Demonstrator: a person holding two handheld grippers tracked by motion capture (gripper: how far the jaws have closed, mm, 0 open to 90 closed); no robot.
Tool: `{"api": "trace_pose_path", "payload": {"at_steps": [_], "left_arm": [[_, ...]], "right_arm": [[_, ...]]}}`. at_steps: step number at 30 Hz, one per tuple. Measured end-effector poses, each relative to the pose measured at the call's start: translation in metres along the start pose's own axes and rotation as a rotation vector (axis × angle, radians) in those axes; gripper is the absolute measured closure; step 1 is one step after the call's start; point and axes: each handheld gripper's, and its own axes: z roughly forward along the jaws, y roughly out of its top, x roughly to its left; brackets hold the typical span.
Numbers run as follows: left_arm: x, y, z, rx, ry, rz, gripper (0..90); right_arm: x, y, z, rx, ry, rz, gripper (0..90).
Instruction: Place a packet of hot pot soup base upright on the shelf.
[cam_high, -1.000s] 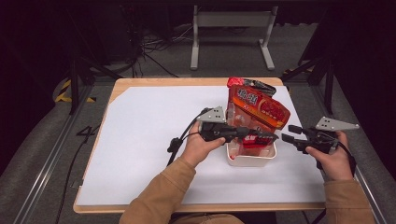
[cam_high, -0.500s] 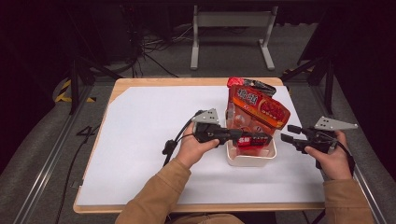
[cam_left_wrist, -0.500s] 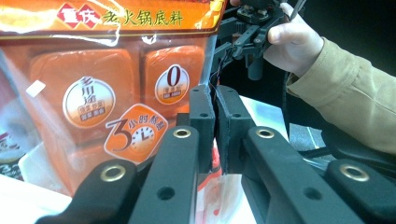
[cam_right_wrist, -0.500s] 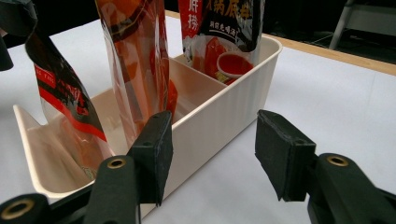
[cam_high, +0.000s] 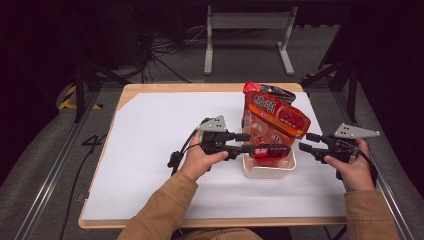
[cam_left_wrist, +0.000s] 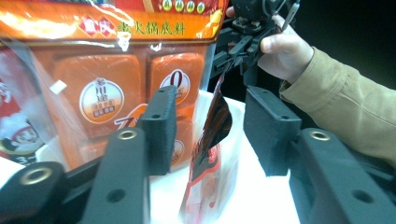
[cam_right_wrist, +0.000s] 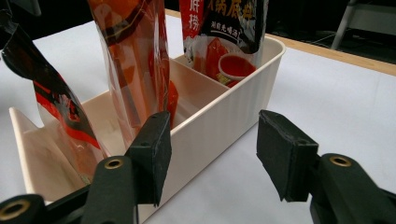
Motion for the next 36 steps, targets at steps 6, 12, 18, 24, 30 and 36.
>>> {"api": "trace_pose_path", "payload": {"at_steps": [6,12,18,24,30,36], "left_arm": [[-0.005,0.006,-0.018,-0.006,0.043,0.009,47.1],[-0.008,0.006,-0.041,0.006,0.127,0.007,40.9],[-0.006,-0.005,-0.070,0.019,0.210,-0.022,31.7],[-0.004,-0.015,-0.100,0.012,0.294,-0.045,26.7],[-0.003,-0.023,-0.126,0.029,0.371,-0.039,23.1],[-0.005,-0.039,-0.151,0.054,0.444,-0.041,21.1]], "right_arm": [[0.001,0.000,0.001,0.006,0.003,0.001,44.9],[0.000,0.000,0.000,-0.001,-0.006,-0.002,43.8],[0.000,-0.001,0.000,0.010,-0.025,0.017,36.9],[0.000,-0.002,0.000,0.015,-0.042,0.038,34.2],[0.001,-0.003,0.001,0.016,-0.049,0.039,32.4],[0.000,-0.006,0.001,0.017,-0.059,0.044,30.8]]}}
